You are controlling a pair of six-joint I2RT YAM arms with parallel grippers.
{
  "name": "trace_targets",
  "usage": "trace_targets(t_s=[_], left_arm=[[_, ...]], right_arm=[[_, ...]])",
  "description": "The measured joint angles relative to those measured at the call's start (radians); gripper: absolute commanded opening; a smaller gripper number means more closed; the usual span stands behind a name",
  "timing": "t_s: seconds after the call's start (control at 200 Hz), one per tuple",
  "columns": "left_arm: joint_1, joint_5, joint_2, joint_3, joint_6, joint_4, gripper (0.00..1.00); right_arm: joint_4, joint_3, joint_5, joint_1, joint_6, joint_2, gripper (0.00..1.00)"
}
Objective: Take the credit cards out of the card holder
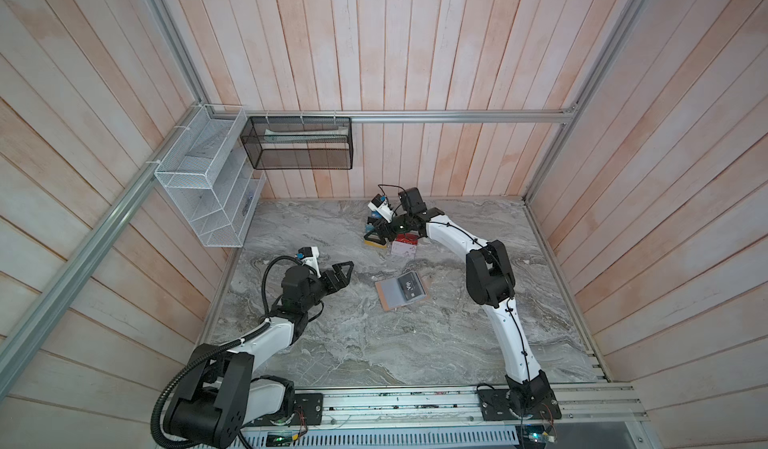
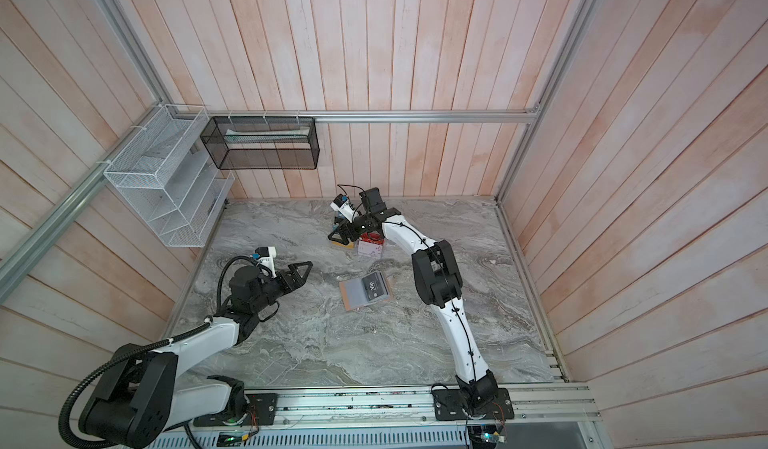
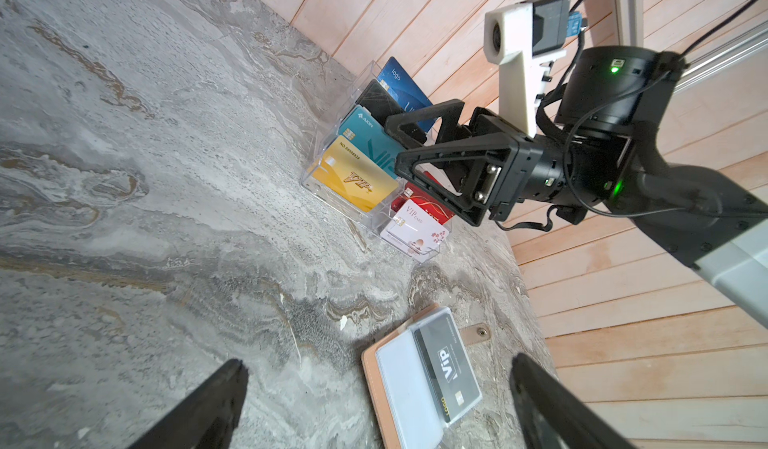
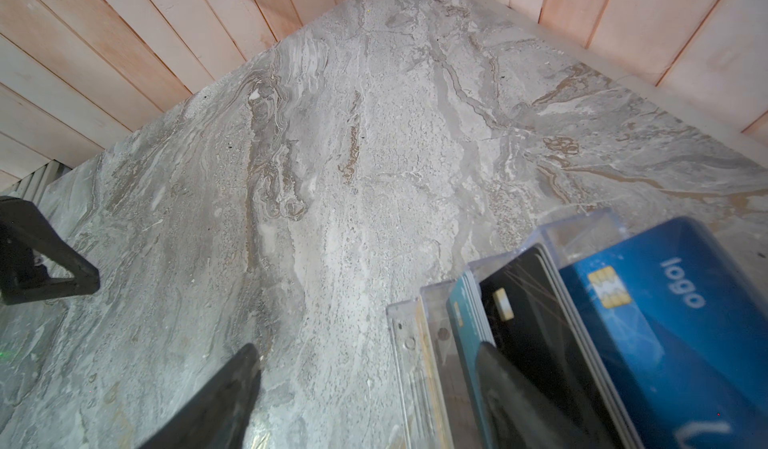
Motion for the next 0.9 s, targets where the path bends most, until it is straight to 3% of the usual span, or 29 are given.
trace_targets(t_s=[0.25, 0.575, 0.71, 0.9], left_arm=[[0.000, 0.011, -0.005, -0.002, -0.018, 0.011, 1.00], [-0.030, 0.035, 0.032, 0.002, -0.045, 0.051, 1.00], [-0.053, 0.049, 0.103, 0.025, -0.059, 0.071, 1.00], [-0.075, 0.062, 0.148, 0.066, -0.074, 0.092, 1.00]], right_arm=[[0.072, -0.217, 0.021, -0.002, 0.031, -0.170, 0.84], [0.257, -0.579, 0.193, -0.068, 0.282, -0.447, 0.77], [0.289, -0.716, 0.264, -0.085, 0.402, -0.482, 0.74], [0.291, -0.766, 0.309, -0.083, 0.494, -0.482, 0.74]])
